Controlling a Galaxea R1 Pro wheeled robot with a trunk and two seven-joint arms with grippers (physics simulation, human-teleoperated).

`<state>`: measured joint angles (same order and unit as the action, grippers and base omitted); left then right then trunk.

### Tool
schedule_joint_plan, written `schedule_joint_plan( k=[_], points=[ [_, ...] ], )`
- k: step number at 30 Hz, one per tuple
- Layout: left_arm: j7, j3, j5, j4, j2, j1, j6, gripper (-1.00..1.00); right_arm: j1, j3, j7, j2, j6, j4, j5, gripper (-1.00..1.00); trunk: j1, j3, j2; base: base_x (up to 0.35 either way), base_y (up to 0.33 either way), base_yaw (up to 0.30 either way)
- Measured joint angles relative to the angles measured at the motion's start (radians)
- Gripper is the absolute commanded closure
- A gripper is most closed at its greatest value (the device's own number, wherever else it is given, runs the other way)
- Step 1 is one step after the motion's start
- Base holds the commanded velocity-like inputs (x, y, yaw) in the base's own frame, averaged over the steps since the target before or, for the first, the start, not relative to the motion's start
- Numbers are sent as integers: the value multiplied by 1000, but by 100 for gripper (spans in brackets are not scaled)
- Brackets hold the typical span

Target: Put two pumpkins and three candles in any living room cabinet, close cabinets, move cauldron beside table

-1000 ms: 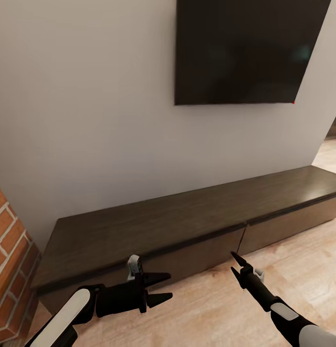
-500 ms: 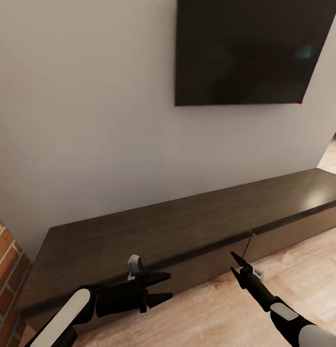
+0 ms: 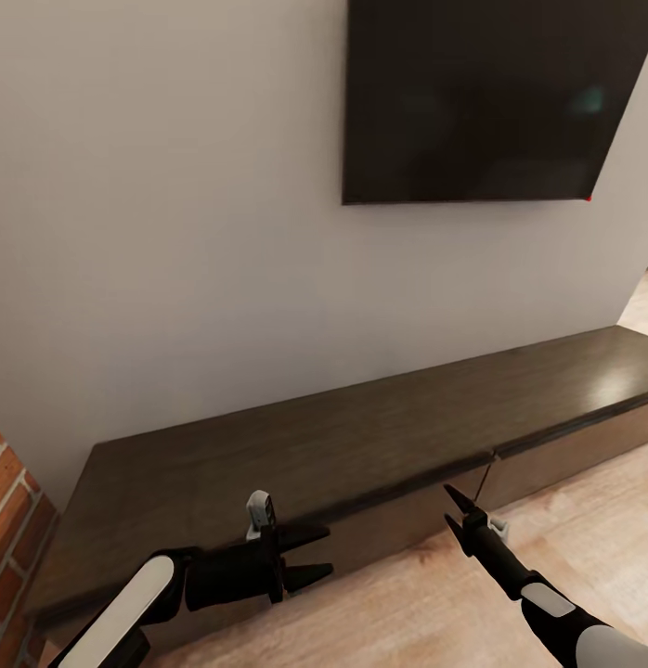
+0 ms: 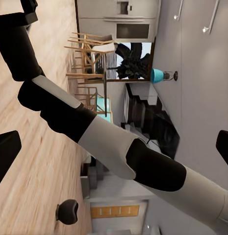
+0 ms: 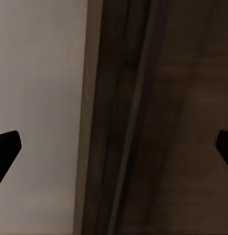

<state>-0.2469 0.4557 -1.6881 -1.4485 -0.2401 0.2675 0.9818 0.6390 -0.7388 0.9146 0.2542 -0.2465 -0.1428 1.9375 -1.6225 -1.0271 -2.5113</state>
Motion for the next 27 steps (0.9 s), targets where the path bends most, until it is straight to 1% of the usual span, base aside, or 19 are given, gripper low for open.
schedule_joint_plan(
  k=[5, 8, 24, 27],
  points=[
    [0, 0, 0, 0, 0, 0, 0, -100, 0, 0, 0, 0, 0, 0, 0, -100, 0, 0, 0, 201, 3, 0],
    [0, 0, 0, 0, 0, 0, 0, -100, 0, 0, 0, 0, 0, 0, 0, -100, 0, 0, 0, 94, 0, 0],
    [-2, -6, 0, -3, -2, 0, 0, -100, 0, -1, 1, 0, 0, 0, 0, -100, 0, 0, 0, 6, 0, 0],
    [-2, -5, 0, -3, -2, 0, 0, -100, 0, -2, 4, 0, 0, 0, 0, -100, -2, -11, -1, 0, 0, 0]
  ],
)
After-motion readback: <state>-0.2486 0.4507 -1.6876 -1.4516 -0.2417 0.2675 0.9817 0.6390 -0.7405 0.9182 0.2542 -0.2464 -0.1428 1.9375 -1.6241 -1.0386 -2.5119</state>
